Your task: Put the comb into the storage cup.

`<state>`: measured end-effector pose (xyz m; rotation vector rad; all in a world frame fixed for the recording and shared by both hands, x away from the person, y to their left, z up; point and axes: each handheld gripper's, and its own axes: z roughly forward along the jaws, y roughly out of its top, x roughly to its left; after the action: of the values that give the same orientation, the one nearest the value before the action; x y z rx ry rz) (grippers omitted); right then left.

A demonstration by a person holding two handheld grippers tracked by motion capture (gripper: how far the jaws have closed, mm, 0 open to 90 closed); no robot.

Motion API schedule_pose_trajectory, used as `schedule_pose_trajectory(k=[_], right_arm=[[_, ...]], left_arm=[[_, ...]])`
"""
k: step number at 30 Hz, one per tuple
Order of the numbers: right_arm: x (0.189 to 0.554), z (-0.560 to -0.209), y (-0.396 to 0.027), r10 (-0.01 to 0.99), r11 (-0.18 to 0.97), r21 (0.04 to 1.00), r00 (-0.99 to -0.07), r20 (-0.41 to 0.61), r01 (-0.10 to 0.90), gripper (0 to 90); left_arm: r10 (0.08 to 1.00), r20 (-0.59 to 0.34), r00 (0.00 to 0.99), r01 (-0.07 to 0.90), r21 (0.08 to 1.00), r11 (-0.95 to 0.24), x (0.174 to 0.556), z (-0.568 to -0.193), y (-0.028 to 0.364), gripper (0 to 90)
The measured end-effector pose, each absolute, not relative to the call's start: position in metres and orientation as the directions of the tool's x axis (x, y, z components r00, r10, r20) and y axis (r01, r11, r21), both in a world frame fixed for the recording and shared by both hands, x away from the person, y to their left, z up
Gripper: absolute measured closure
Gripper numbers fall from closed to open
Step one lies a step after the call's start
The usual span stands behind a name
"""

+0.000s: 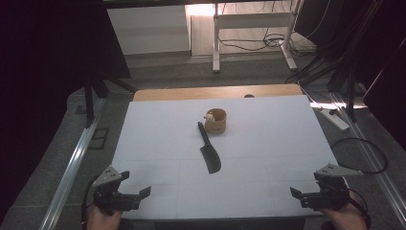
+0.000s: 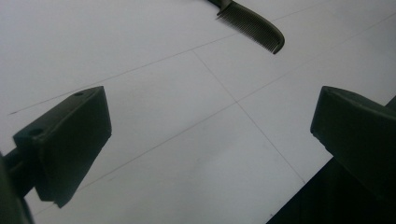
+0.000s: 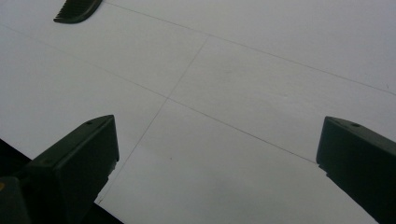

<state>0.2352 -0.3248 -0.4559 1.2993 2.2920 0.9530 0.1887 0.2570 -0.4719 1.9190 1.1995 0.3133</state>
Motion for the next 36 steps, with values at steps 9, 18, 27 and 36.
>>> schedule_pose_trajectory(k=[9,18,27,36], right_arm=[[0.235,-0.456,-0.325,0.85,0.359,0.695,-0.526,0.032,0.623,0.0],[0.236,-0.456,-0.324,0.851,0.359,0.695,-0.525,0.032,0.624,0.0],[0.235,-0.456,-0.324,0.85,0.358,0.698,-0.527,0.032,0.62,0.0],[0.235,-0.456,-0.324,0.85,0.358,0.699,-0.527,0.031,0.619,0.0]], left_arm=[[0.808,-0.197,0.555,0.613,0.753,-0.238,0.197,-0.472,0.252,0.0],[0.803,-0.197,0.562,0.62,0.743,-0.251,0.206,-0.469,0.246,0.0],[0.797,-0.182,0.576,0.614,0.74,-0.275,0.214,-0.466,0.238,0.0],[0.788,-0.181,0.588,0.609,0.74,-0.284,0.23,-0.463,0.231,0.0]])
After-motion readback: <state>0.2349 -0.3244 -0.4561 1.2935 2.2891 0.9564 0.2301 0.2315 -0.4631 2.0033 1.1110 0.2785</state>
